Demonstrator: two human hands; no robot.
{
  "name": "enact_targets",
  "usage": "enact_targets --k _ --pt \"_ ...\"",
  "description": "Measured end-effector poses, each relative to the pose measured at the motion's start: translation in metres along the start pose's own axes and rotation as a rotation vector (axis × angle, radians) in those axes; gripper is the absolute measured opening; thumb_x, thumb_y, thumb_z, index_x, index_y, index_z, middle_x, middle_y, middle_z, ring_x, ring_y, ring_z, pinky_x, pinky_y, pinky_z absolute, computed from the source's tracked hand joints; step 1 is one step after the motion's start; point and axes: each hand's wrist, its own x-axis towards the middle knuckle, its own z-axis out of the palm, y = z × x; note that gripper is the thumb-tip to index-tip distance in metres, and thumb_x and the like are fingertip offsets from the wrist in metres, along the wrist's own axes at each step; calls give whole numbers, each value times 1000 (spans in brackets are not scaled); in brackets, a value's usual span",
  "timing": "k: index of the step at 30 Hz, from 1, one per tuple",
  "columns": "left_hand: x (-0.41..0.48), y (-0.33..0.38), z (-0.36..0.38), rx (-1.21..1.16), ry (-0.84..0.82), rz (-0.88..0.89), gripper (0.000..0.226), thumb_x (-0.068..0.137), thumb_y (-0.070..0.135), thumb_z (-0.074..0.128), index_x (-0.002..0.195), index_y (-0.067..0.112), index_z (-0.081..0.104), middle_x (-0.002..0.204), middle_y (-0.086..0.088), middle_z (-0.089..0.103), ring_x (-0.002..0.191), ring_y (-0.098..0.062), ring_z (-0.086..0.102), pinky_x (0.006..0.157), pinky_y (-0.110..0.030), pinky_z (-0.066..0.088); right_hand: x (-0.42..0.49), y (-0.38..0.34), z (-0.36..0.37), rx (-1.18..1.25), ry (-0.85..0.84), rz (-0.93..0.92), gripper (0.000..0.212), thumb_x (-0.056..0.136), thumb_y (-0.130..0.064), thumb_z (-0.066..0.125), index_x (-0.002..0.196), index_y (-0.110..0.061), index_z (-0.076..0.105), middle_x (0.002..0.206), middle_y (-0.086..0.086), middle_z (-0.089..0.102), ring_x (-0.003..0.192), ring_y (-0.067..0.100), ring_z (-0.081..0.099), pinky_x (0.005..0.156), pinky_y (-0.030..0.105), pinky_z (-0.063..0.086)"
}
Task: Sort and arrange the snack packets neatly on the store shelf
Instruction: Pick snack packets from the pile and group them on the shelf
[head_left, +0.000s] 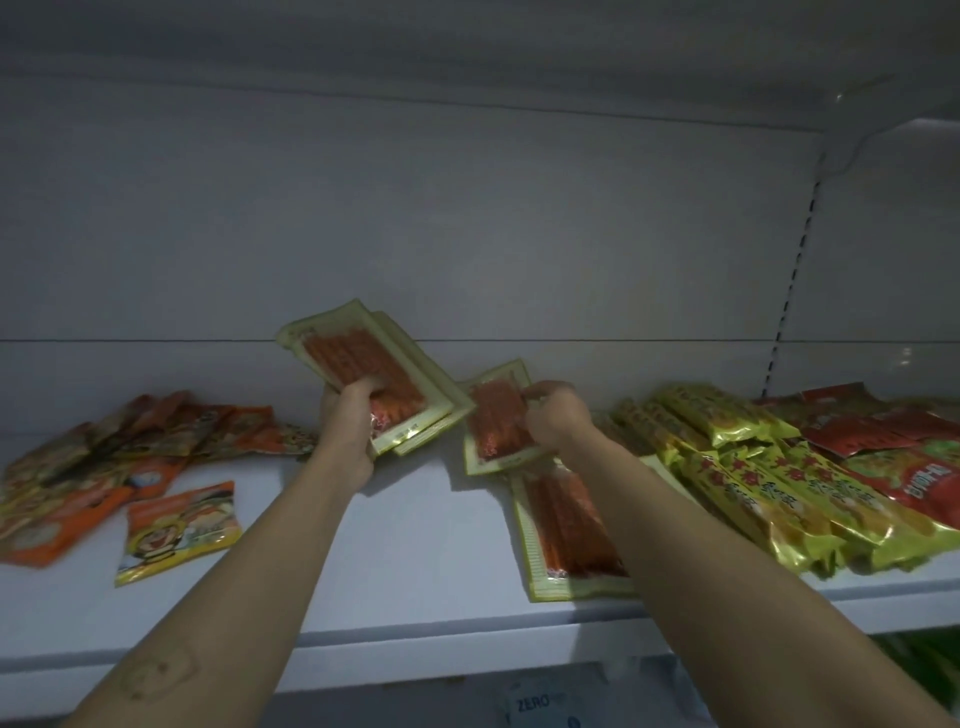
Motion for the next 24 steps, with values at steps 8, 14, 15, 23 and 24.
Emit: enact_targets --k 8,14,15,23,24 --pt "-1 -10 -20 121 -98 -97 35 86 3 64 121 7 60 110 -21 71 101 -38 69 93 -58 53 9 -15 38 -538 -108 -70 29 91 -27 61 112 -7 64 116 13 66 108 31 63 75 29 45" --pt "-6 -13 -19 173 -199 -53 42 84 -1 71 123 8 60 108 -16 73 96 -32 72 89 -50 57 2 -14 27 -651 -31 -142 36 96 -38 53 121 -12 63 126 12 61 116 32 56 93 34 47" --pt "-7 -13 -19 171 -206 -51 43 83 -2 72 123 8 60 108 -16 73 96 -32 72 89 -50 57 1 -15 19 -604 -1 -147 36 96 -37 53 120 -12 64 124 12 62 115 32 57 94 35 48" --pt "-27 -11 -3 156 -311 -71 52 73 9 83 120 11 60 109 -12 74 95 -29 73 88 -48 58 -34 -35 -36 21 -192 -130 68 83 -59 67 133 -14 57 118 10 66 89 19 68 80 31 53" --pt "-31 -10 2 149 -318 -62 54 73 10 84 121 11 60 109 -12 74 95 -29 73 88 -48 58 -40 -39 -37 -8 -208 -134 79 78 -63 69 138 -15 52 120 10 65 95 21 68 83 34 55"
